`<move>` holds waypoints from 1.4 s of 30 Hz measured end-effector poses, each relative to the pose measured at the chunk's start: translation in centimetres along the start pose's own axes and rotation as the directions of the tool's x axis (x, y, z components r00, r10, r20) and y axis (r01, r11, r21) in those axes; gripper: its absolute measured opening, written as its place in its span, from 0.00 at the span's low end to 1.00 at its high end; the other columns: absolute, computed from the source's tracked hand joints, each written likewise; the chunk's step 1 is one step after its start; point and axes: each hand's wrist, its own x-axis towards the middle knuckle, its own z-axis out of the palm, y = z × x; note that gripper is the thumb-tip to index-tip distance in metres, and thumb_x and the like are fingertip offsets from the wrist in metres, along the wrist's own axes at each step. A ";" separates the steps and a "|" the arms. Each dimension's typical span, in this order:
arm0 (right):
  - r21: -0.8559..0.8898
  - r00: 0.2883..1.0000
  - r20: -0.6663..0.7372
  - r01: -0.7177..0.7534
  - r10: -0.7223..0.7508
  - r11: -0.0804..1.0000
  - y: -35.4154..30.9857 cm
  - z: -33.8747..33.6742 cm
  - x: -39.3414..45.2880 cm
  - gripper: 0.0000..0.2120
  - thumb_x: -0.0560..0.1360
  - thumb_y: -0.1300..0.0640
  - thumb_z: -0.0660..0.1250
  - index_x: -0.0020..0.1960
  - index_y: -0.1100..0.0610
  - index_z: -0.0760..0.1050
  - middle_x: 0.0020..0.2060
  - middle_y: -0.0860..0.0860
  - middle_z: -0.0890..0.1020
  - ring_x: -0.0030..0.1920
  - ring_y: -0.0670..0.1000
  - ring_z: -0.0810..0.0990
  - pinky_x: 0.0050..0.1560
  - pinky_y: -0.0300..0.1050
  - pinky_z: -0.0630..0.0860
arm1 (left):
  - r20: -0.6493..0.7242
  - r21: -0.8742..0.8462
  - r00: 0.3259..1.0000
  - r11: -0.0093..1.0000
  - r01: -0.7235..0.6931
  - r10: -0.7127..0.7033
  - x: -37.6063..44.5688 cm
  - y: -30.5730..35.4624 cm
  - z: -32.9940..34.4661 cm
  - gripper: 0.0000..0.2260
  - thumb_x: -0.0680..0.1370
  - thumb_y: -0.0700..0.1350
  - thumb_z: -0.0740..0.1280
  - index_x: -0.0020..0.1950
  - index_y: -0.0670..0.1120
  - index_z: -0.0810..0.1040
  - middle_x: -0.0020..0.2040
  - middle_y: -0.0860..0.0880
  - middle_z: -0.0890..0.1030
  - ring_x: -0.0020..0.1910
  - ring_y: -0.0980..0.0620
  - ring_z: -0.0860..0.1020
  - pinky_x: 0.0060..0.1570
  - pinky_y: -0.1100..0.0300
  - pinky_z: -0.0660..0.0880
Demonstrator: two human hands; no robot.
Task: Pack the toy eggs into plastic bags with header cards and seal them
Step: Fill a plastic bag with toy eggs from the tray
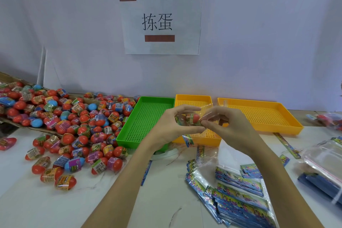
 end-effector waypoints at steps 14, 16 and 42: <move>0.050 0.994 -0.111 -0.014 0.020 0.999 0.5 0.5 0.3 0.07 0.79 0.61 0.72 0.46 0.51 0.79 0.40 0.46 0.86 0.44 0.44 0.85 0.49 0.42 0.81 | -0.073 -0.199 0.993 0.977 0.077 -0.093 0.9 -0.9 0.2 0.14 0.71 0.49 0.82 0.55 0.56 0.86 0.57 0.58 0.85 0.61 0.56 0.82 0.48 0.56 0.84; 0.057 0.992 -0.128 -0.008 0.015 0.998 0.5 0.6 0.3 0.06 0.80 0.62 0.71 0.48 0.52 0.77 0.40 0.46 0.86 0.42 0.44 0.85 0.48 0.41 0.81 | -0.027 -0.173 0.996 0.982 0.079 -0.085 0.9 -0.9 0.1 0.17 0.71 0.51 0.82 0.58 0.57 0.85 0.59 0.60 0.84 0.64 0.59 0.80 0.57 0.53 0.82; -0.248 0.919 -0.243 0.251 -0.311 0.936 -1.6 1.6 0.0 0.09 0.79 0.63 0.70 0.55 0.52 0.83 0.48 0.44 0.84 0.45 0.38 0.78 0.43 0.32 0.70 | -0.143 0.194 0.989 0.981 -0.015 0.043 0.5 -0.8 1.0 0.15 0.67 0.52 0.84 0.46 0.51 0.82 0.42 0.53 0.86 0.44 0.51 0.84 0.49 0.45 0.82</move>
